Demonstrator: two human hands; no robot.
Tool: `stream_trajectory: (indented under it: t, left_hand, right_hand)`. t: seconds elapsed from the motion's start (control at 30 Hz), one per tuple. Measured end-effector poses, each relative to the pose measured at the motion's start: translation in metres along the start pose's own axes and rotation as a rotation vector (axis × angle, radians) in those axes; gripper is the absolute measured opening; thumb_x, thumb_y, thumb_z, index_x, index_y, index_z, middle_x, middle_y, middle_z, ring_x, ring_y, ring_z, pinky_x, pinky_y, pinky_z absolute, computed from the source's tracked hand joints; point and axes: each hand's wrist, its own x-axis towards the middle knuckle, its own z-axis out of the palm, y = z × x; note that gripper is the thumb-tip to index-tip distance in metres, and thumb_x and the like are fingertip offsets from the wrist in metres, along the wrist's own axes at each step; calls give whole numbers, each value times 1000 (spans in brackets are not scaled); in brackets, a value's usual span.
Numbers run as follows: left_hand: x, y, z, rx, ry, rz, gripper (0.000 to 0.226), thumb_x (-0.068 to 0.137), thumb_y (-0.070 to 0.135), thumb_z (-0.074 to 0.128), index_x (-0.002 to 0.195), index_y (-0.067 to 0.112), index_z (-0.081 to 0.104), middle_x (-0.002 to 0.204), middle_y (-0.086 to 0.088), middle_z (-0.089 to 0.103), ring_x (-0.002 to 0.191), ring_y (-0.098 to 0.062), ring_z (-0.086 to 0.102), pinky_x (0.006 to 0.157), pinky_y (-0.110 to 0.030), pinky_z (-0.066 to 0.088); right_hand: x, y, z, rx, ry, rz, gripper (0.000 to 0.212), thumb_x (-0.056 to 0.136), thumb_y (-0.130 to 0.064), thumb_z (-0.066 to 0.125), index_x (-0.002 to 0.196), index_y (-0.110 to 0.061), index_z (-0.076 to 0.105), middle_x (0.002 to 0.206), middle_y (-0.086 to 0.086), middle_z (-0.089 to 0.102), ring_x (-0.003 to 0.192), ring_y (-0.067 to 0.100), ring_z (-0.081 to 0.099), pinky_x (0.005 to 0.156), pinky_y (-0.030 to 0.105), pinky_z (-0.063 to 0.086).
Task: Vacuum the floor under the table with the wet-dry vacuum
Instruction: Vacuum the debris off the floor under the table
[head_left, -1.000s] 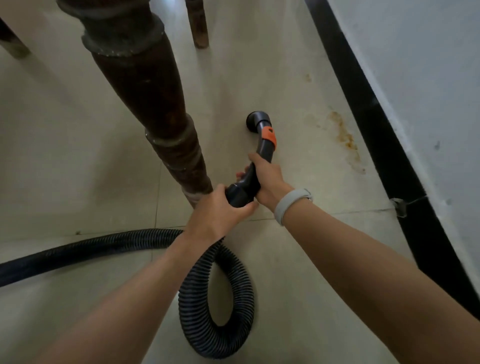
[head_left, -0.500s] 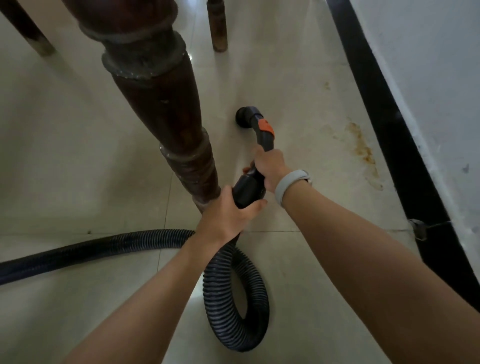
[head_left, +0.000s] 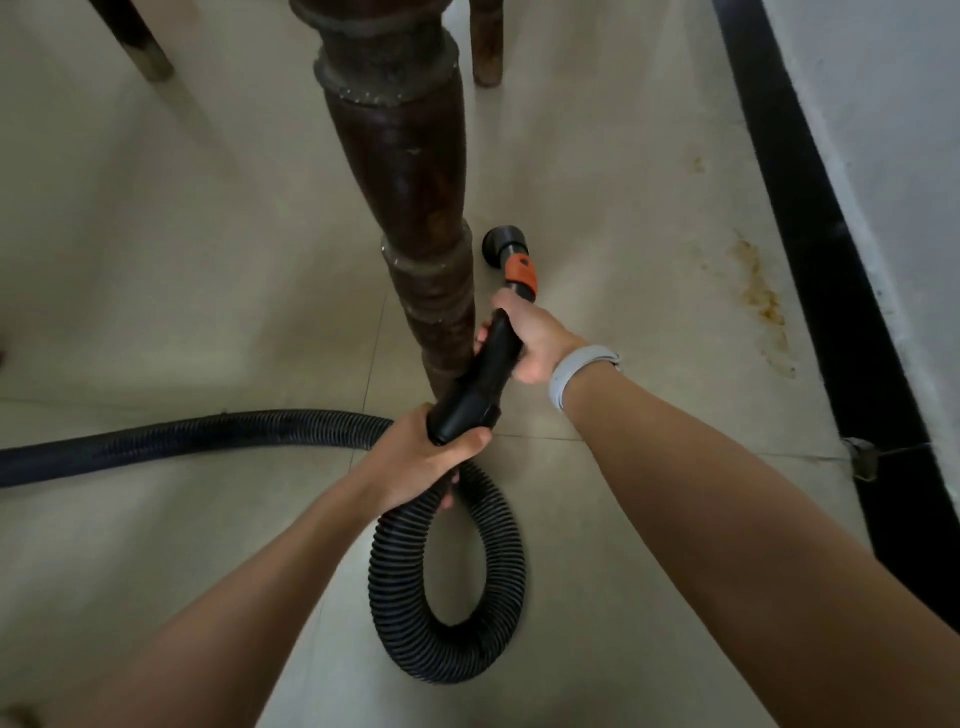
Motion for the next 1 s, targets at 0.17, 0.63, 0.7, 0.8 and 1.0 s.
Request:
stream_trajectory:
  t: [0.17,0.63,0.7,0.8,1.0]
  left_hand:
    - [-9,1,23,-39,-17,13,30,84,34,67,96,11,52,62,-4,62,51,-23,61,54,-31,53]
    - [-20,1,15,-1,-256,-12,32,85,33,67,105,13,51,68,-4,57,49,-16,56,52,-26,52]
    - [-23,-4,3,-18,-266,-14,32,85,28,67,107,11,51,66,-4,55,49,-17,54,52,-28,51]
    - [-33,-15,-14,-50,-310,-35,30,85,24,68,107,11,51,64,-5,54,48,-18,53,50,-29,50]
    - [-66,-44,-43,16,-464,-35,27,84,23,68,105,17,52,76,-5,59,60,-15,59,57,-26,55]
  right_hand:
    - [-8,-5,-13,-128,3,38,17,91,-20,59,91,-7,50,61,8,55,46,20,58,49,28,53]
    - [-28,21,-34,-16,244,-91,17,94,-21,55,98,-7,46,69,9,52,57,22,55,53,36,49]
    - [-33,28,-23,-9,270,-78,24,93,-24,57,107,-6,49,73,10,55,60,23,57,55,36,52]
    - [-40,48,-13,29,291,-55,25,92,-24,58,106,-6,48,72,10,56,61,23,57,59,36,52]
    - [-76,101,6,177,385,-68,24,94,-23,55,106,-5,44,67,9,52,55,20,54,53,34,48]
